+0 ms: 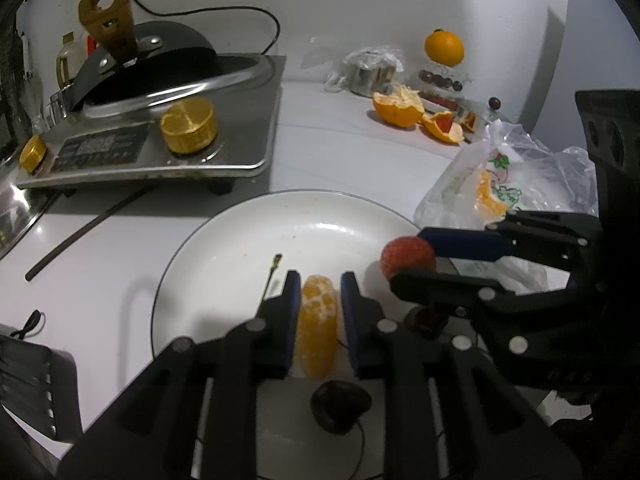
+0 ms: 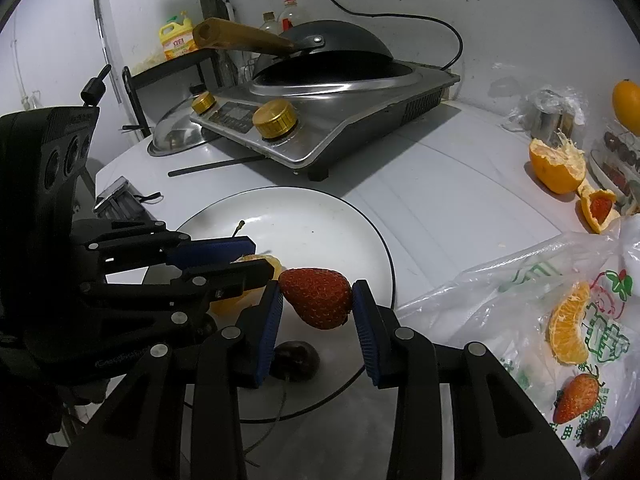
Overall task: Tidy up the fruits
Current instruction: 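Open the left gripper over the plate while the right gripper releases the strawberry, then move both open grippers back toward the fruit on the plastic bag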
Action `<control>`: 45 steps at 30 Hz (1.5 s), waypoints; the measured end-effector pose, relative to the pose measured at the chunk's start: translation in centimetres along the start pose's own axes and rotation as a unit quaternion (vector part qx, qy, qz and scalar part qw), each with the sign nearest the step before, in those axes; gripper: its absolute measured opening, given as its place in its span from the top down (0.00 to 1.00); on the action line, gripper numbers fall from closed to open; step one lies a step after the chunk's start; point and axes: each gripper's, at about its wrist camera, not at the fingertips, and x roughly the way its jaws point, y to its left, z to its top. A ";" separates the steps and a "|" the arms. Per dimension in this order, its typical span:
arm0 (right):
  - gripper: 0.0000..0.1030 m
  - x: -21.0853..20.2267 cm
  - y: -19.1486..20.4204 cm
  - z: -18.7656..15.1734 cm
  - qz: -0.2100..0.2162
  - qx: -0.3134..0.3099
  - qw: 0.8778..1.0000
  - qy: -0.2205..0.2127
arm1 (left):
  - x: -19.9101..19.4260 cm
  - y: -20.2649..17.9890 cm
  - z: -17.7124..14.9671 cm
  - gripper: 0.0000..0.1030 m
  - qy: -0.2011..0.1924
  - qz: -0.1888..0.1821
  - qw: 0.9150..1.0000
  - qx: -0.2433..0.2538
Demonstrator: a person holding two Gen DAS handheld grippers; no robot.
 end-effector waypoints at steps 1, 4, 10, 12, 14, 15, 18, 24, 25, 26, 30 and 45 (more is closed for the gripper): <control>0.63 0.0 0.0 0.0 -0.001 0.000 1.000 0.000 | -0.1 0.0 0.0 0.79 -0.001 0.000 1.000 -0.001; 0.63 -0.1 0.2 0.1 -0.004 0.000 1.000 0.000 | -0.4 0.2 0.1 0.79 -0.005 0.000 1.000 -0.003; 0.61 -0.6 0.4 0.0 -0.009 -0.002 1.000 -0.002 | -1.2 -0.1 0.0 0.79 -0.013 0.004 1.000 -0.002; 0.51 -1.1 0.4 0.0 -0.010 -0.001 1.000 -0.008 | -1.5 -0.2 0.0 0.79 -0.014 0.005 1.000 0.000; 0.51 -1.5 0.4 0.0 -0.011 0.000 1.000 -0.012 | -1.8 -0.3 0.1 0.78 -0.016 0.006 1.000 0.000; 0.51 -1.7 0.5 0.0 -0.012 -0.001 1.000 -0.013 | -1.9 -0.4 0.1 0.74 -0.016 0.007 1.000 0.001; 0.51 -2.4 0.5 0.0 -0.014 -0.001 1.000 -0.019 | -2.4 -0.6 0.2 0.73 -0.019 0.006 1.000 0.002; 0.51 -4.1 0.4 -0.2 -0.020 0.004 0.999 -0.034 | -3.6 -1.3 0.3 0.72 -0.027 0.010 1.000 0.007; 0.51 -4.4 0.4 -0.3 -0.021 0.004 0.999 -0.036 | -3.8 -1.5 0.3 0.71 -0.028 0.011 1.000 0.007; 0.51 -4.7 0.4 -0.3 -0.022 0.004 0.999 -0.039 | -4.0 -1.7 0.4 0.70 -0.029 0.012 0.999 0.008; 0.50 -6.3 0.0 -0.6 -0.027 0.009 0.998 -0.051 | -4.9 -2.0 0.5 0.30 -0.039 0.015 0.999 -0.003; 0.49 -12.5 -1.7 -2.8 -0.055 0.024 0.994 -0.089 | -7.1 -6.3 0.4 0.29 -0.052 0.026 0.998 0.019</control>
